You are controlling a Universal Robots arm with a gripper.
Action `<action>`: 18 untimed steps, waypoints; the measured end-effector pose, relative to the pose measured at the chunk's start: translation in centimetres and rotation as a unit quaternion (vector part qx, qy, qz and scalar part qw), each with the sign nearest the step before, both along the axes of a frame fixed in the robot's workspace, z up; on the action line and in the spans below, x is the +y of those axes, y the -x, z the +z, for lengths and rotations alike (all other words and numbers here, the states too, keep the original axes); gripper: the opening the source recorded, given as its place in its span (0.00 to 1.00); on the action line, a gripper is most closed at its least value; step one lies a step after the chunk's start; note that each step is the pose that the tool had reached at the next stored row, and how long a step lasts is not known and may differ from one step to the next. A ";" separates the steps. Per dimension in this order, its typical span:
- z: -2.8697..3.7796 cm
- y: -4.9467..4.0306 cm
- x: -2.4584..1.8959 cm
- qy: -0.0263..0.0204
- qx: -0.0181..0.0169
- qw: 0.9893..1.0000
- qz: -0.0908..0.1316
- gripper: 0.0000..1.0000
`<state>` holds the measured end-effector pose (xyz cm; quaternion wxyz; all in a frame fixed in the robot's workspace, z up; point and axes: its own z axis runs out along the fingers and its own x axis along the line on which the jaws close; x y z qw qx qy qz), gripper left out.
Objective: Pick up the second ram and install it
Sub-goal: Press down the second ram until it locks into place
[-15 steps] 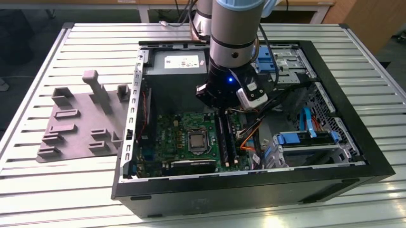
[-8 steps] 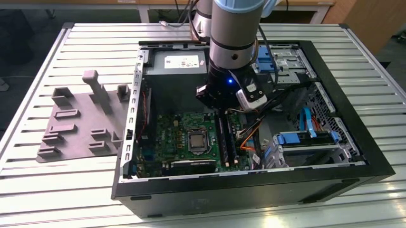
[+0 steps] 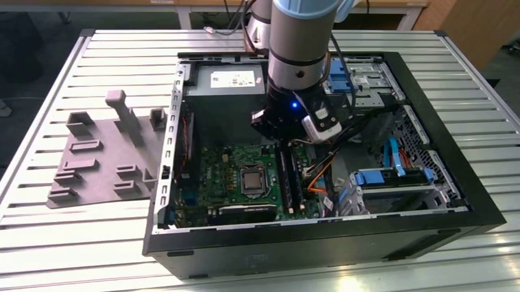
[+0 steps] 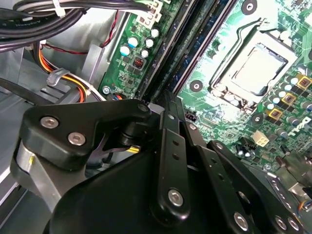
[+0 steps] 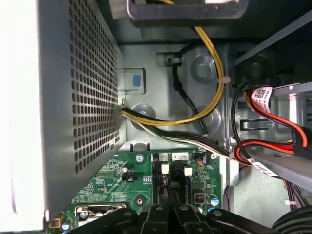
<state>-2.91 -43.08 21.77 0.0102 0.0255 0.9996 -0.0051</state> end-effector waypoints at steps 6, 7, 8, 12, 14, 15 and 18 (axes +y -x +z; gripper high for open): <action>-0.09 0.00 0.00 0.000 0.000 1.000 0.000 0.11; -0.15 0.00 0.00 0.000 0.000 1.000 0.000 0.11; -0.17 0.00 -0.01 0.000 0.000 1.000 0.000 0.11; -0.21 0.00 0.00 0.000 0.000 1.000 0.000 0.11; -0.19 0.00 0.00 0.000 0.000 1.000 0.000 0.11; -0.14 0.00 0.00 0.000 0.000 1.000 0.000 0.11; 0.33 -0.01 0.02 -0.001 0.000 1.000 0.000 0.11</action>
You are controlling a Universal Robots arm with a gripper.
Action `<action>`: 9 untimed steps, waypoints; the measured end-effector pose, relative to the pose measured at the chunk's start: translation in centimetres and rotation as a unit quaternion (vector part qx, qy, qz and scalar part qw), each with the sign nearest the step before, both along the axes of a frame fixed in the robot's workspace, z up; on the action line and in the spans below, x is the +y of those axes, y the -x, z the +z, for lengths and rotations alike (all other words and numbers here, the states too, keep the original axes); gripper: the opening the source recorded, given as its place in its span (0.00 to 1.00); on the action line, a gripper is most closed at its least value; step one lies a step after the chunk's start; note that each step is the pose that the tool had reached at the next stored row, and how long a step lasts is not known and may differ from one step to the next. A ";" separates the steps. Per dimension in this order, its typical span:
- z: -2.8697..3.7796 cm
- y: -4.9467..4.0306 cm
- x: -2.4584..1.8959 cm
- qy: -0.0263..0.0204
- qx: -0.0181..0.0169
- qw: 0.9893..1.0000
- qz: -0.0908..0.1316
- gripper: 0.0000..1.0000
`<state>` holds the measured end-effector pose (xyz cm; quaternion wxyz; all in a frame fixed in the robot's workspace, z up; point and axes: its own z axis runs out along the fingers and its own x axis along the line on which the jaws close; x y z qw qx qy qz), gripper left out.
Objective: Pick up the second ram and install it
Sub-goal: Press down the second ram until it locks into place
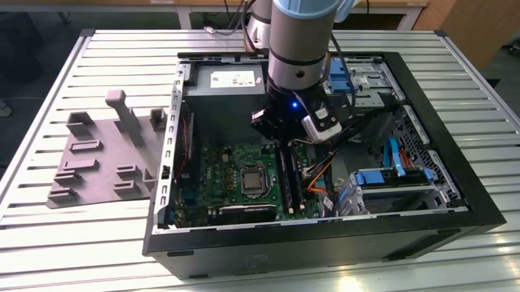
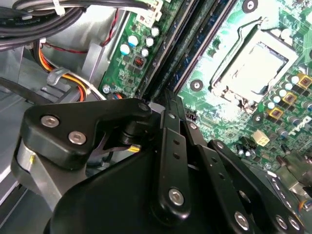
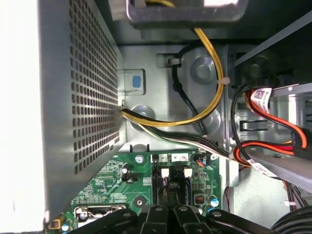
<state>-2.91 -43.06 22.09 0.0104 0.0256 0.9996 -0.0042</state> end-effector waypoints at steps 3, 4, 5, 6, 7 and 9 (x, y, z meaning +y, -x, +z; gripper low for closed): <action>0.74 0.01 -0.02 0.001 0.000 1.000 0.000 0.11; 1.04 0.01 -0.02 0.001 0.000 1.000 0.000 0.11; 1.35 0.01 -0.02 0.001 0.000 1.000 0.000 0.11; 1.48 0.00 -0.02 0.001 0.000 1.000 0.000 0.11; 1.48 0.00 -0.02 0.001 0.000 1.000 0.000 0.11; 1.48 0.00 -0.02 0.001 0.000 1.000 0.000 0.11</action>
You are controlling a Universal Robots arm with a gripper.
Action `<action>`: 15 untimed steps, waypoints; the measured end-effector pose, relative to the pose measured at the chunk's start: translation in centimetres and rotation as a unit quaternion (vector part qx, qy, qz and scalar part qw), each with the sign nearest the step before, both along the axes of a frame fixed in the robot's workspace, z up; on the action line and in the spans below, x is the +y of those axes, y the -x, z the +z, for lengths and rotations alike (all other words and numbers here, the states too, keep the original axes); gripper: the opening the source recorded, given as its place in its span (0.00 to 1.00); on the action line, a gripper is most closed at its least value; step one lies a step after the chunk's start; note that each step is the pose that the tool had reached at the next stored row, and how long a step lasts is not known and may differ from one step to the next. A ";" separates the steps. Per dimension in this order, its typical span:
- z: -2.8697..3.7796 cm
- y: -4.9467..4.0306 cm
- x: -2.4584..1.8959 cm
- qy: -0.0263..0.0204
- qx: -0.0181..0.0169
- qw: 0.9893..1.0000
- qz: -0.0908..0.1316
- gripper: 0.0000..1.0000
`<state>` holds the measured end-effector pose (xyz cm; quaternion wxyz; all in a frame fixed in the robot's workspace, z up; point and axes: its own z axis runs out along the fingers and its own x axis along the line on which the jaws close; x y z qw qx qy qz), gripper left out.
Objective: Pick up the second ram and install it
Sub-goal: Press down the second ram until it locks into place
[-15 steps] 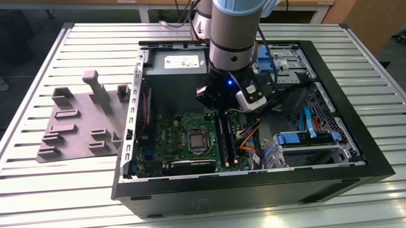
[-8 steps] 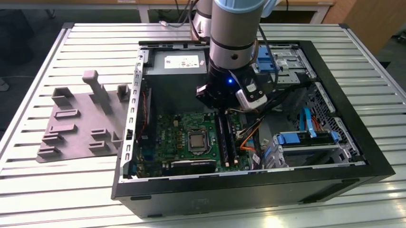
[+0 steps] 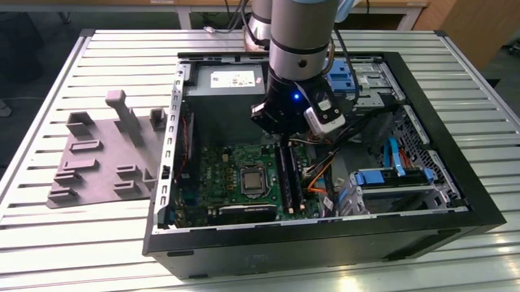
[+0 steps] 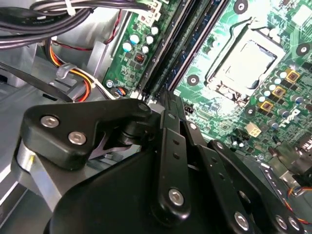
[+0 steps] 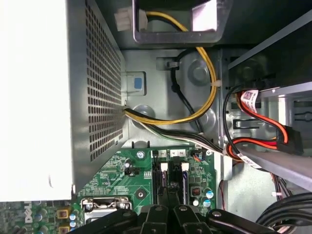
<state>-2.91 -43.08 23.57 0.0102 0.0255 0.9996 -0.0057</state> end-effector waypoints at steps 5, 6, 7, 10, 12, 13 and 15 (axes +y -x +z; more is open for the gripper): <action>0.00 0.00 -0.31 0.000 0.000 1.000 0.000 0.11; 0.01 0.00 -0.41 0.000 0.000 1.000 0.000 0.11; 0.01 0.00 -0.52 0.000 0.000 1.000 0.000 0.11; 0.01 0.00 -0.93 0.000 0.000 1.000 0.000 0.11; 0.01 0.00 -1.28 0.000 0.000 1.000 0.000 0.11; 0.00 0.00 -1.45 0.000 0.000 1.000 0.000 0.11; 0.00 0.00 -1.81 0.000 0.000 1.000 0.000 0.11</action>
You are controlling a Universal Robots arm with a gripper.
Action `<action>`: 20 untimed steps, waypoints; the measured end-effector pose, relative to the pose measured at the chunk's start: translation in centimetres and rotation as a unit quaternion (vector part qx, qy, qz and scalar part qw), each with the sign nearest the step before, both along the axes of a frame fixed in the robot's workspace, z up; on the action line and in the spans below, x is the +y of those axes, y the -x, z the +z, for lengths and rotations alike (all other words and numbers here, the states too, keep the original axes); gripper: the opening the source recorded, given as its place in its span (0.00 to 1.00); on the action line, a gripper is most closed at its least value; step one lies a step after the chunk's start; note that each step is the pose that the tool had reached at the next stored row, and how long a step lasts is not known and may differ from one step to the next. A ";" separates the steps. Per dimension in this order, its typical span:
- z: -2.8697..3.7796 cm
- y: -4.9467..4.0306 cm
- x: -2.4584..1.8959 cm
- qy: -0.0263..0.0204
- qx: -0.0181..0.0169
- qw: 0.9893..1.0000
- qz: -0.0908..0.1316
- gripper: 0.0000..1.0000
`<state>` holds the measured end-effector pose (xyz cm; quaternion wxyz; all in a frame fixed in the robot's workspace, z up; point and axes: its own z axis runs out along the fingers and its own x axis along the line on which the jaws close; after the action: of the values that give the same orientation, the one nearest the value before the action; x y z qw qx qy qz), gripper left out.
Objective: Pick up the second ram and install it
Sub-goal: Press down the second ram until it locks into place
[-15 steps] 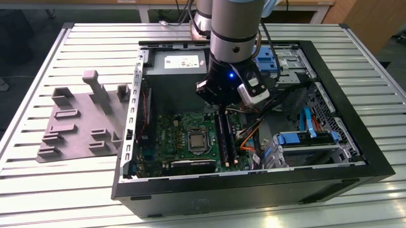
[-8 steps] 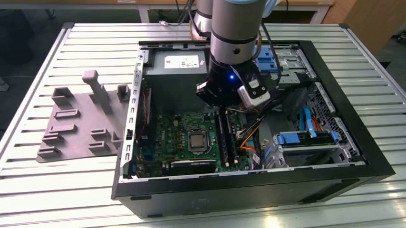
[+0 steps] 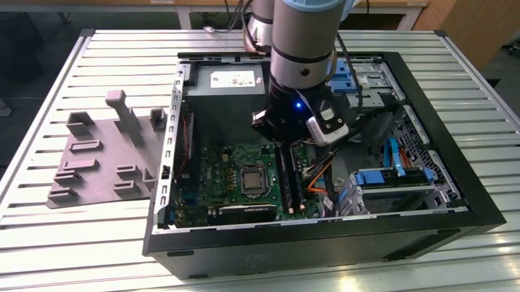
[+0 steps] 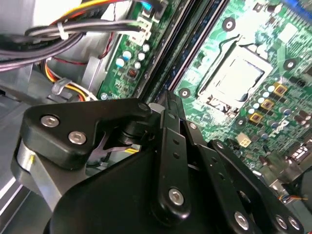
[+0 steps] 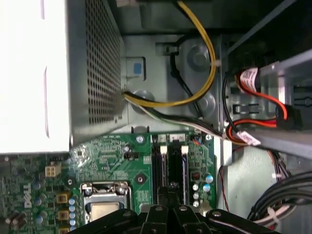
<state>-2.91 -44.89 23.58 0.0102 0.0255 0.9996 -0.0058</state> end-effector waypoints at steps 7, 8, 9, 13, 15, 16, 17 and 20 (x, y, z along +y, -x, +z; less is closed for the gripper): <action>0.00 0.00 -1.39 0.000 0.000 1.000 0.000 0.11; 0.00 0.00 -1.62 0.000 0.000 1.000 0.000 0.11; 0.01 0.00 -1.84 0.000 0.000 1.000 0.000 0.11; 0.00 0.00 -2.82 0.000 0.000 1.000 0.000 0.11; 0.01 0.00 -3.35 0.000 0.000 1.000 0.000 0.11; 0.00 0.00 -3.62 0.000 0.000 1.000 0.000 0.11; 0.00 0.00 -3.86 0.000 0.000 1.000 0.000 0.11; 0.01 0.00 -4.56 0.000 0.000 1.000 0.000 0.11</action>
<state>-2.91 -49.45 23.58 0.0102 0.0255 0.9996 -0.0059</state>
